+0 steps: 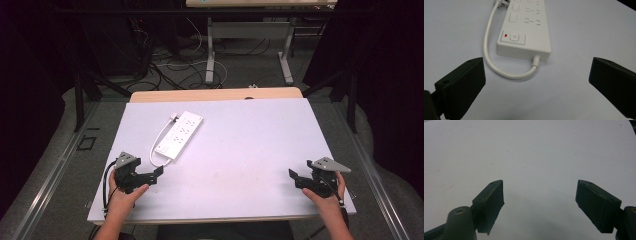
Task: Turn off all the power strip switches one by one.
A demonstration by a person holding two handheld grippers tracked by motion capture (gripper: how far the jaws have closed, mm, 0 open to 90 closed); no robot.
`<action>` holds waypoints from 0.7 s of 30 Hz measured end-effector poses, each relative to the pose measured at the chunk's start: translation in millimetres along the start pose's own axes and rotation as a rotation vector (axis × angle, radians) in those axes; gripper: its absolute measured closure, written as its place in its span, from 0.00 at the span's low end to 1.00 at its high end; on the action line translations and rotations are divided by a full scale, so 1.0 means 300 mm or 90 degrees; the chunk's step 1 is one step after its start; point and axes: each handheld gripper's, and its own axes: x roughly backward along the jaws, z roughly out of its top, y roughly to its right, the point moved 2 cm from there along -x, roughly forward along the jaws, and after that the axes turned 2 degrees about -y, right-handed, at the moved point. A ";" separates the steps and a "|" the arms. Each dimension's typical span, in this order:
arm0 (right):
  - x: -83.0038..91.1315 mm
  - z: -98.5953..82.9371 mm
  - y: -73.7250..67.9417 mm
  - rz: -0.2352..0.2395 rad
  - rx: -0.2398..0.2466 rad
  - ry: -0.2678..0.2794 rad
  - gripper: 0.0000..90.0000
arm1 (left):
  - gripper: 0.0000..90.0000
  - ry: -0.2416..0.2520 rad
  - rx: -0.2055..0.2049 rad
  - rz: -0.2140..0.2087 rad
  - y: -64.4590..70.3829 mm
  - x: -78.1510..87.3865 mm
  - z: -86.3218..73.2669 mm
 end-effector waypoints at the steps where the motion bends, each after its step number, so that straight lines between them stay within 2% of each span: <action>1: 0.002 0.001 0.002 -0.001 0.011 0.000 0.24 | 0.01 0.002 -0.001 0.000 0.000 -0.001 0.001; 3: 0.005 0.005 -0.002 -0.006 0.011 0.007 0.24 | 0.01 0.004 -0.004 0.003 0.004 0.001 0.000; 6: -0.003 0.011 -0.010 0.018 0.006 0.011 0.24 | 0.01 0.008 -0.009 0.009 0.009 0.010 -0.007; 7: -0.004 0.011 -0.016 0.026 0.009 0.006 0.24 | 0.01 0.006 0.001 0.006 0.012 0.012 -0.010; 9: -0.002 0.013 -0.030 0.034 0.017 0.002 0.24 | 0.01 0.003 0.003 0.008 0.011 0.016 -0.010; 12: 0.014 0.019 -0.050 0.036 0.037 0.014 0.24 | 0.01 0.012 0.005 0.010 0.015 0.021 0.004; 13: 0.013 0.020 -0.053 0.041 0.044 0.017 0.24 | 0.01 0.017 -0.002 0.012 0.015 0.023 0.011; 16: 0.002 0.030 -0.062 0.044 0.035 0.029 0.25 | 0.02 0.020 -0.014 0.019 0.012 0.035 0.024; 17: -0.001 0.033 -0.064 0.053 0.033 0.028 0.25 | 0.03 0.019 -0.010 0.021 0.008 0.040 0.025; 21: -0.007 0.032 -0.072 0.048 0.038 0.033 0.25 | 0.08 0.028 -0.004 0.035 -0.008 0.056 0.044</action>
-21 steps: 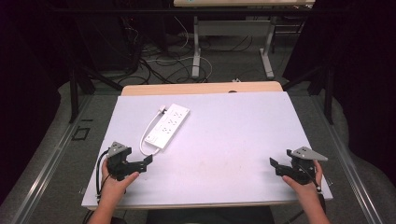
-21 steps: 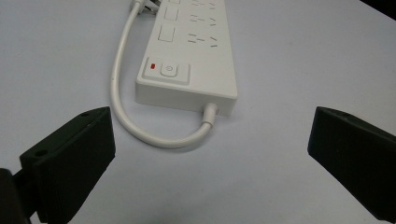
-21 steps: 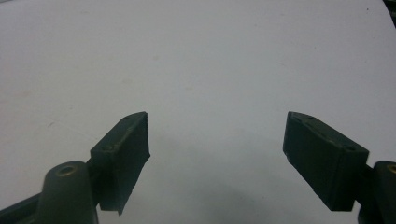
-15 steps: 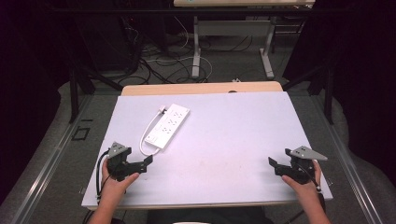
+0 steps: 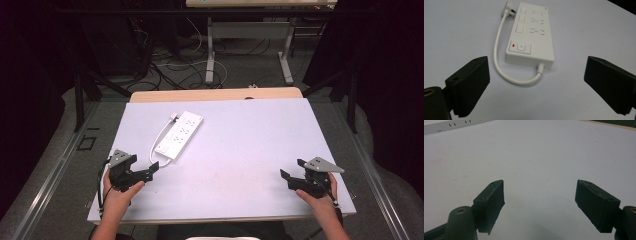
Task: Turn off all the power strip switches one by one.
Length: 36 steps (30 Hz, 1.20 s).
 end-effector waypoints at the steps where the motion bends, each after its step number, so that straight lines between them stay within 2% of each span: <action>1: 0.001 -0.001 -0.002 -0.001 0.000 -0.001 0.25 | 0.10 0.002 0.004 0.005 -0.003 0.003 0.008; 3: 0.001 -0.003 0.003 0.002 -0.002 -0.002 0.25 | 0.13 0.006 0.011 0.012 -0.010 0.005 0.024; 5: -0.003 -0.007 0.007 0.000 -0.019 -0.001 0.23 | 0.15 0.007 0.011 0.014 -0.018 0.003 0.041; 7: -0.005 -0.010 0.016 0.009 -0.031 -0.015 0.23 | 0.17 0.005 0.007 0.021 -0.023 0.000 0.057; 10: -0.007 -0.009 0.024 0.002 -0.045 -0.013 0.22 | 0.18 0.002 0.005 0.023 -0.025 -0.002 0.080; 12: -0.008 -0.011 0.026 -0.003 -0.040 -0.014 0.22 | 0.19 -0.007 -0.004 0.026 -0.030 -0.006 0.098; 15: -0.009 -0.014 0.022 -0.008 -0.039 -0.020 0.22 | 0.22 -0.010 0.001 0.031 -0.033 -0.019 0.124; 16: -0.010 -0.014 0.022 -0.003 -0.040 -0.022 0.22 | 0.22 -0.016 -0.005 0.030 -0.036 -0.022 0.135; 20: -0.013 -0.014 0.024 -0.007 -0.033 -0.021 0.22 | 0.28 -0.011 0.002 0.014 -0.036 -0.038 0.176; 26: -0.015 -0.015 0.022 -0.007 -0.040 -0.021 0.22 | 0.28 -0.029 -0.004 0.005 -0.040 -0.070 0.225; 27: -0.015 -0.015 0.024 -0.009 -0.034 -0.023 0.22 | 0.28 -0.030 -0.006 0.003 -0.040 -0.075 0.231; 31: -0.020 -0.017 0.022 -0.003 -0.036 -0.027 0.22 | 0.28 -0.047 -0.022 0.012 -0.044 -0.091 0.256; 36: -0.025 -0.020 0.022 0.001 -0.039 -0.029 0.22 | 0.29 -0.065 -0.019 0.020 -0.051 -0.109 0.273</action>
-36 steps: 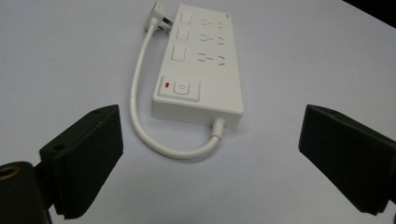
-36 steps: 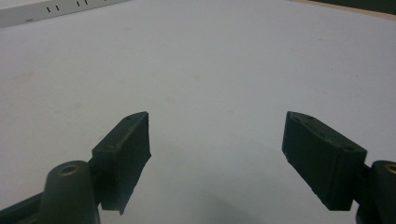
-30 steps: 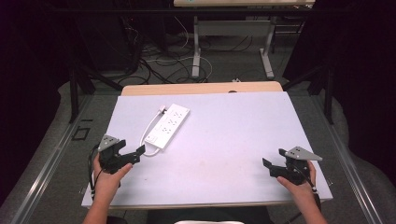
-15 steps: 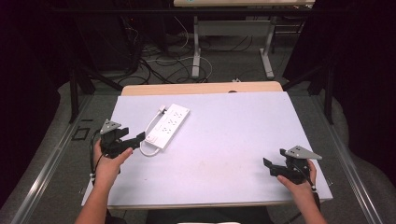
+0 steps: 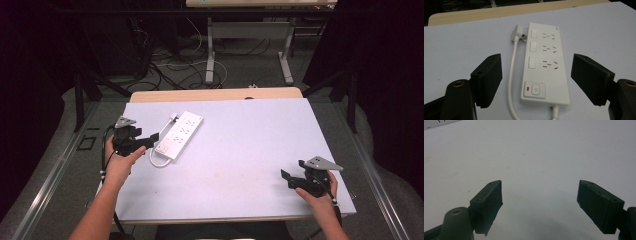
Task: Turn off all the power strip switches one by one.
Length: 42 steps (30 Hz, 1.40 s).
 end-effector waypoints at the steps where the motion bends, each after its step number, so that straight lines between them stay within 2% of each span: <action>1: -0.001 0.000 0.000 0.000 -0.001 0.000 0.22 | 0.30 -0.009 0.003 -0.001 -0.001 -0.001 0.003; 4: -0.004 -0.003 -0.001 0.005 -0.010 -0.005 0.21 | 0.36 -0.031 0.012 -0.008 -0.005 -0.012 0.012; 9: -0.011 -0.009 0.004 0.011 -0.021 -0.009 0.21 | 0.38 -0.059 0.014 -0.007 -0.015 -0.032 0.024; 14: -0.010 -0.013 0.008 0.003 -0.025 -0.009 0.21 | 0.43 -0.087 0.017 -0.013 -0.025 -0.047 0.027; 18: -0.011 -0.015 0.009 0.010 -0.025 -0.012 0.21 | 0.51 -0.100 0.018 -0.007 -0.031 -0.066 0.023; 19: -0.011 -0.015 0.009 0.010 -0.025 -0.013 0.21 | 0.53 -0.113 0.016 -0.009 -0.034 -0.067 0.023; 26: -0.020 -0.017 0.009 0.003 -0.028 -0.012 0.21 | 0.72 -0.145 0.012 -0.002 -0.040 -0.100 0.016; 27: -0.020 -0.017 0.008 0.006 -0.031 -0.014 0.21 | 0.74 -0.159 0.009 -0.002 -0.043 -0.102 0.016; 31: -0.024 -0.016 0.003 0.014 -0.030 -0.018 0.21 | 0.85 -0.172 0.022 0.002 -0.043 -0.122 0.005; 32: -0.027 -0.016 0.001 0.011 -0.030 -0.015 0.21 | 0.87 -0.172 0.014 0.002 -0.045 -0.127 0.003; 33: -0.029 -0.017 0.004 0.010 -0.019 -0.015 0.21 | 0.89 -0.177 0.021 0.003 -0.043 -0.130 0.001; 37: -0.030 -0.018 0.004 0.015 -0.028 -0.023 0.21 | 0.97 -0.182 0.022 0.000 -0.044 -0.140 -0.004; 42: -0.030 -0.018 0.003 0.012 -0.032 -0.021 0.21 | 1.00 -0.196 0.022 -0.005 -0.035 -0.150 -0.009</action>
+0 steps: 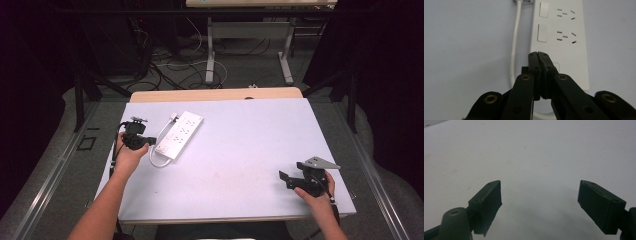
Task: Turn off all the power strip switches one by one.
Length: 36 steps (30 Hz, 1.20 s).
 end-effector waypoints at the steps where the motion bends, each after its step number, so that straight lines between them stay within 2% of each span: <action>1: 0.000 0.000 0.001 0.001 0.002 0.001 0.21 | 1.00 0.000 0.000 0.001 0.003 -0.005 -0.001; 10: -0.003 0.000 0.001 0.007 0.004 -0.006 0.21 | 1.00 -0.027 -0.010 0.001 0.021 -0.041 -0.003; 17: -0.002 0.000 0.001 0.007 0.005 -0.007 0.21 | 1.00 -0.035 -0.012 0.002 0.042 -0.070 0.001; 20: -0.002 0.000 0.002 0.007 0.004 -0.006 0.21 | 1.00 -0.040 -0.018 0.006 0.046 -0.078 0.004; 24: -0.002 -0.001 0.004 0.006 0.007 -0.006 0.21 | 1.00 -0.046 -0.013 0.008 0.052 -0.089 0.004; 25: -0.002 -0.001 0.004 0.007 0.007 -0.006 0.21 | 1.00 -0.049 -0.017 0.015 0.052 -0.093 0.003; 36: -0.003 -0.002 0.007 0.010 0.011 -0.008 0.21 | 1.00 -0.059 -0.024 0.025 0.055 -0.097 0.001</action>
